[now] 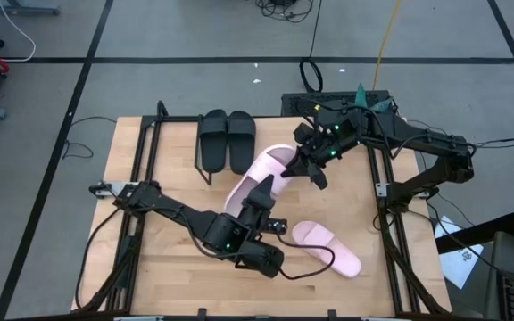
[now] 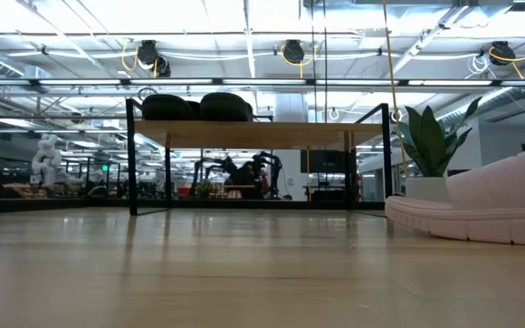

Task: Pick and place slides into the shelf
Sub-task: Put the left pink slipper on the shelf

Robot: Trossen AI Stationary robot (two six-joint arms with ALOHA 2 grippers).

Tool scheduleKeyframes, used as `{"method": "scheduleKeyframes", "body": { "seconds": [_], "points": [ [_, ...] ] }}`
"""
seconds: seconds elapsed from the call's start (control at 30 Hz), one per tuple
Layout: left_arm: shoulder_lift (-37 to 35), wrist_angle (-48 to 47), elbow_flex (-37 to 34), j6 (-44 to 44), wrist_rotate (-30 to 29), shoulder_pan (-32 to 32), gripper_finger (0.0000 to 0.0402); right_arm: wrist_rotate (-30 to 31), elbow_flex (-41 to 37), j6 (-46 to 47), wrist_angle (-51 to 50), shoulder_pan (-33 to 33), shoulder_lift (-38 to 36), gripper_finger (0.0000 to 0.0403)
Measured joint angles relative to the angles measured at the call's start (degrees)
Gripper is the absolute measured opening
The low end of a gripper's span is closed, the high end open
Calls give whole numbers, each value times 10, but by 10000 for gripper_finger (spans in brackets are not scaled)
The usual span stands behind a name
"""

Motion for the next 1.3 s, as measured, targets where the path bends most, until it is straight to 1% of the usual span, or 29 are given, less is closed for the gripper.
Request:
{"method": "scheduleKeyframes", "body": {
  "seconds": [0.2,0.37,0.47,0.73,0.97,1.13,1.2,1.3],
  "points": [
    [0,0,0,16,1,-18,46,-3,0,-7,-16,-23,-1,1],
    [-1,1,0,45,0,-35,46,16,-1,-21,-50,-49,1,1],
    [-2,0,0,59,0,-41,46,8,-1,-31,-56,-68,-1,1],
    [-18,-2,1,59,-1,-54,47,-27,0,-62,-97,-122,-1,0],
    [-56,-5,1,53,-1,-59,47,-28,0,-122,-159,-167,-1,0],
    [-95,-5,1,-3,-1,-58,47,-37,3,-152,-175,-191,-1,0],
    [-109,-4,1,-27,-1,-55,47,-57,15,-161,-177,-200,0,0],
    [-123,-5,1,-52,-1,-51,47,-61,44,-173,-178,-208,-1,0]
  ]
}}
